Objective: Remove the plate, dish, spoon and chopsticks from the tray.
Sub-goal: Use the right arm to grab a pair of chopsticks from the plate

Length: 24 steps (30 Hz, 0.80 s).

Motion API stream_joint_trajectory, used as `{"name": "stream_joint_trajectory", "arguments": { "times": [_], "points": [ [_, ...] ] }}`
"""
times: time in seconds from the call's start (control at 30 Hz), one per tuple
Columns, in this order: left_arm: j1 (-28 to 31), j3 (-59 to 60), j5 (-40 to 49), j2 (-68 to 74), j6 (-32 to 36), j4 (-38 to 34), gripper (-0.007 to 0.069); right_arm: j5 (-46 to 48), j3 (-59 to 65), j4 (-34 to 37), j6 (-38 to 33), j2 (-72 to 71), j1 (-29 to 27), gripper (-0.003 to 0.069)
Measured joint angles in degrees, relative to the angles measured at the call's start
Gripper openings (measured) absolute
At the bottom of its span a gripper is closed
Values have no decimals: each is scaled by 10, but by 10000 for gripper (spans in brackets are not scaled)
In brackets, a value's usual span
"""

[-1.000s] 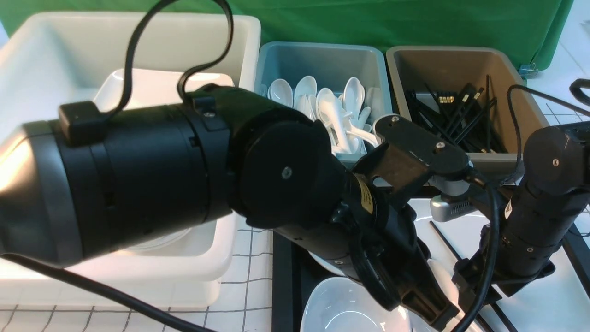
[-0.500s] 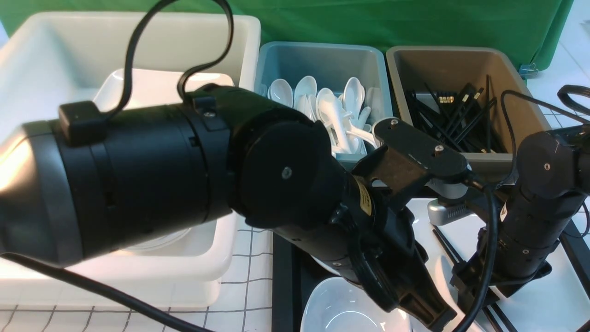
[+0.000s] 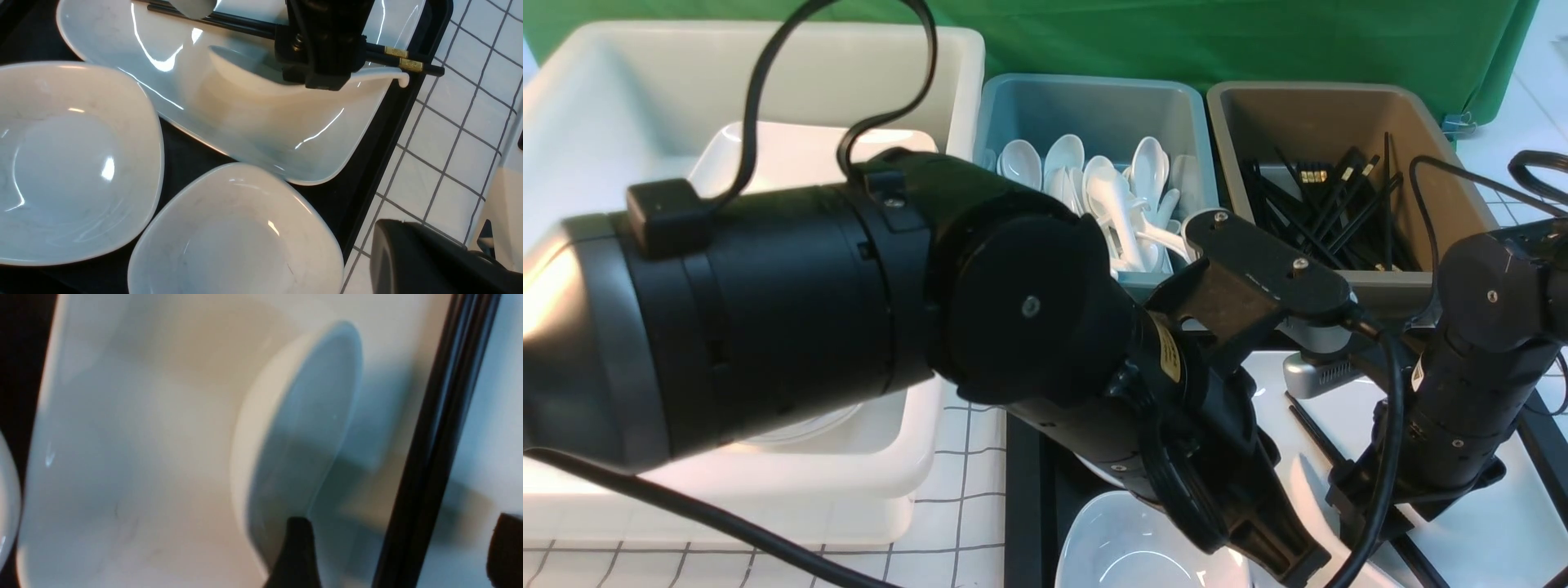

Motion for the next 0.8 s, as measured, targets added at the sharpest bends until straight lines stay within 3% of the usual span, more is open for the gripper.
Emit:
{"name": "stream_joint_trajectory", "arguments": {
  "times": [0.8],
  "points": [
    [0,0,7,0,-2,3,-3,-3,0,-24,14,-8,-1,573]
  ]
}}
